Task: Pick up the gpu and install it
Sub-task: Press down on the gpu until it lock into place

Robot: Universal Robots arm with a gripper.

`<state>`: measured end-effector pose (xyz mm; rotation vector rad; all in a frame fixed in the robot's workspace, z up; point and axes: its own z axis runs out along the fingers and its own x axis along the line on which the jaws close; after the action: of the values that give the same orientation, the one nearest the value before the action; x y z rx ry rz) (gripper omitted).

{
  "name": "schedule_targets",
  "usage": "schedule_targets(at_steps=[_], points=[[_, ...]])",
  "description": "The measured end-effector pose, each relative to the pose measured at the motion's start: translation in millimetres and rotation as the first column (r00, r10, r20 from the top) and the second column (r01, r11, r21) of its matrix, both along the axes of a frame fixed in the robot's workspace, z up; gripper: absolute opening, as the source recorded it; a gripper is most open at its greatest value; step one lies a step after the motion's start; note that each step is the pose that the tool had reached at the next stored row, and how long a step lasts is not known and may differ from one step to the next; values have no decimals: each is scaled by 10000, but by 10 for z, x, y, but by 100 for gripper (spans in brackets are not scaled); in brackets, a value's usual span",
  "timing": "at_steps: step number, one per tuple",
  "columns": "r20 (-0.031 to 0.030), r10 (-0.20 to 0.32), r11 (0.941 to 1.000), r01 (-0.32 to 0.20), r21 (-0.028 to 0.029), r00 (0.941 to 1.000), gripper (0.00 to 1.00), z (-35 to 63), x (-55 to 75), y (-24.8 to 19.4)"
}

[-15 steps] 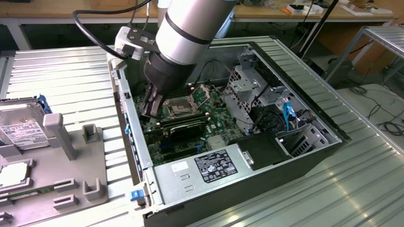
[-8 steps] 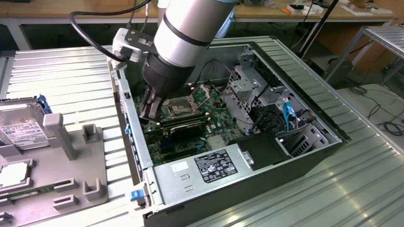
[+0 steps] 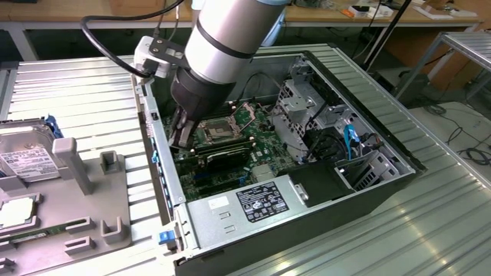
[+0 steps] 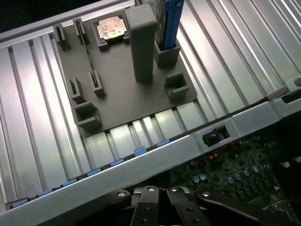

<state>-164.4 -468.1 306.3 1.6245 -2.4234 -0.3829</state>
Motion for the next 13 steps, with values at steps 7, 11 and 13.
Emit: schedule_targets(at_steps=[7,11,13], points=[[1,-31,10000,31,-22,10000,11,-10,-17,-3],[3,-30,10000,30,17,10000,11,-17,-9,-2],[5,-32,10000,32,66,10000,11,-17,-6,5]])
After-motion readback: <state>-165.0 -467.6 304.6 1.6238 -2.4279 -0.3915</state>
